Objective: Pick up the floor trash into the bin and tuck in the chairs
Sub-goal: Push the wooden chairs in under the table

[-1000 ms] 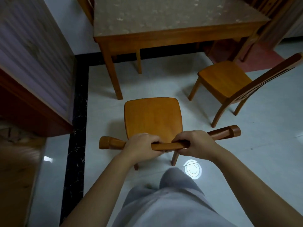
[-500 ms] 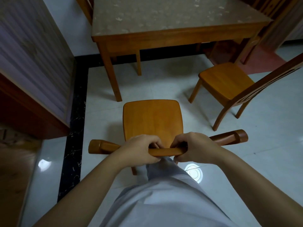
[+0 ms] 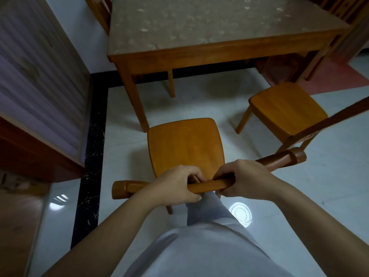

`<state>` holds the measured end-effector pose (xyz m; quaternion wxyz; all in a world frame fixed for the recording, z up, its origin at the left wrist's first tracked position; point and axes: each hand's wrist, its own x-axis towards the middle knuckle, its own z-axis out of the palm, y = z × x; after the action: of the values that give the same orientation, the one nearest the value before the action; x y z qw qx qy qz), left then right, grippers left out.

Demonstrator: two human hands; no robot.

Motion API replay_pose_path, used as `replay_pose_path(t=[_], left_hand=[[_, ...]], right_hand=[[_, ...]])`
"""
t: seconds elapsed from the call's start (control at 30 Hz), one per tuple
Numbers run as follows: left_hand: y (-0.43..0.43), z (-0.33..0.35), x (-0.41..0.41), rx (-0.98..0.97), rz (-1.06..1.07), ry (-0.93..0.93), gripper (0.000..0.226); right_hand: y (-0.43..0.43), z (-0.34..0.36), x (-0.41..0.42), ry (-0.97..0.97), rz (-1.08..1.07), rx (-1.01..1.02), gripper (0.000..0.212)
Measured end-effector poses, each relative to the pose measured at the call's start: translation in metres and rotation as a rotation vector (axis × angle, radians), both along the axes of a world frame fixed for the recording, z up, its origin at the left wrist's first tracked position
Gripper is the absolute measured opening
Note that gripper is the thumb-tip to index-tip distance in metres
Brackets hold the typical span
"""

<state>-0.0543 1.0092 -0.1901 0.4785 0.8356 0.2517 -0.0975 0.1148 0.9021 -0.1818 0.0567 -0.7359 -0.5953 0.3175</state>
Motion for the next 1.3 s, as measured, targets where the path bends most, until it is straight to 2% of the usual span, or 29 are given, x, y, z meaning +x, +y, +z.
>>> replay_pose_path(t=[0.17, 0.37, 0.63, 0.8, 0.93, 1.3], left_hand=[[0.057, -0.006, 0.053, 0.001, 0.015, -0.028, 0.03], [0.142, -0.003, 0.112, 0.051, 0.053, -0.022, 0.033], [0.216, 0.008, 0.136, 0.062, 0.058, 0.037, 0.031], [0.215, 0.01, 0.134, 0.034, 0.087, 0.073, 0.033], [0.208, 0.006, 0.129, 0.027, 0.069, 0.035, 0.031], [0.21, 0.003, 0.13, 0.065, 0.11, 0.002, 0.032]], right_hand=[[0.062, -0.003, 0.054, -0.065, 0.016, 0.011, 0.028], [0.145, -0.009, 0.112, -0.056, 0.014, 0.051, 0.027], [0.224, 0.002, 0.148, 0.133, 0.073, -0.031, 0.027], [0.23, 0.003, 0.15, 0.185, 0.116, -0.088, 0.028], [0.219, 0.0, 0.142, 0.196, 0.042, -0.062, 0.026], [0.221, -0.001, 0.14, 0.195, 0.005, -0.064, 0.03]])
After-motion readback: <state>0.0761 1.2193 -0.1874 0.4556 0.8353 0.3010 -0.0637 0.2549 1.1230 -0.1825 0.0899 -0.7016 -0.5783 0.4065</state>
